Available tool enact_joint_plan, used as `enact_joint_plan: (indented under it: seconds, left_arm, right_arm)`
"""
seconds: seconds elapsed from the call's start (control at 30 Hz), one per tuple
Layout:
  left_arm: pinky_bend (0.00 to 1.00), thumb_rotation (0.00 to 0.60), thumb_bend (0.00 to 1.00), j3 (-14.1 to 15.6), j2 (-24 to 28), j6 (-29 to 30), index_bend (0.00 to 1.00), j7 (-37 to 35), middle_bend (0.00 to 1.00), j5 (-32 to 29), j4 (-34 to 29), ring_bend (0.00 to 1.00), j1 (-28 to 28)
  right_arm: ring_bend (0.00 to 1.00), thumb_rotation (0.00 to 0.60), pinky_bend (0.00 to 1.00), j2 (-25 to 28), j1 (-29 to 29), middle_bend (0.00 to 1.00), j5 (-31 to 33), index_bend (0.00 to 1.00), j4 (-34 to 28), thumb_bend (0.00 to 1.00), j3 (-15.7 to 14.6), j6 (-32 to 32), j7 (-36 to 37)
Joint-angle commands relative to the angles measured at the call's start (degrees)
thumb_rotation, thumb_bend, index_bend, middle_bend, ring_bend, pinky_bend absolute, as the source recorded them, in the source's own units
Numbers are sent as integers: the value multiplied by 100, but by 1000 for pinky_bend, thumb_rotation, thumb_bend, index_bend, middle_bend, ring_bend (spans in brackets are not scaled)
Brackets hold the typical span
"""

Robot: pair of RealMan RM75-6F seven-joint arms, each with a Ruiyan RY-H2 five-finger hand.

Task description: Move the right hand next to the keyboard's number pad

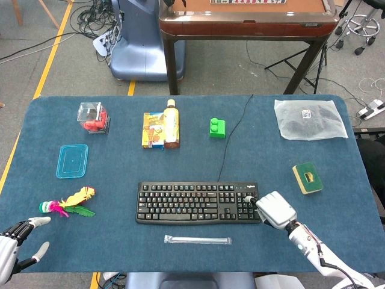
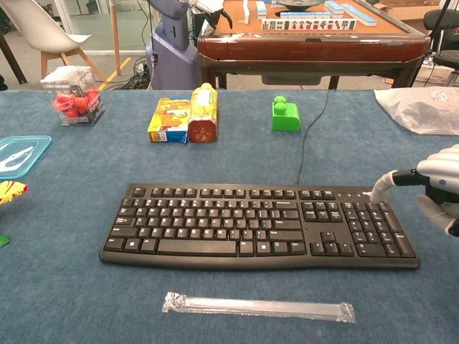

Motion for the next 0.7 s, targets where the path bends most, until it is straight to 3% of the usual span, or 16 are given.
enact_joint_plan:
  seconds: [0.03, 0.7]
  left_arm:
    - [531, 600, 260, -5, 7, -3, 312, 1, 359, -14, -11, 385, 6]
    - [531, 600, 260, -37, 68, -53, 312, -19, 359, -94, -73, 384, 30]
  right_arm:
    - [1000, 600, 1000, -96, 78, 1000, 128, 280, 17, 1000, -26, -127, -105]
    - [1000, 600, 1000, -441, 363, 1000, 642, 280, 194, 1000, -69, -381, -361]
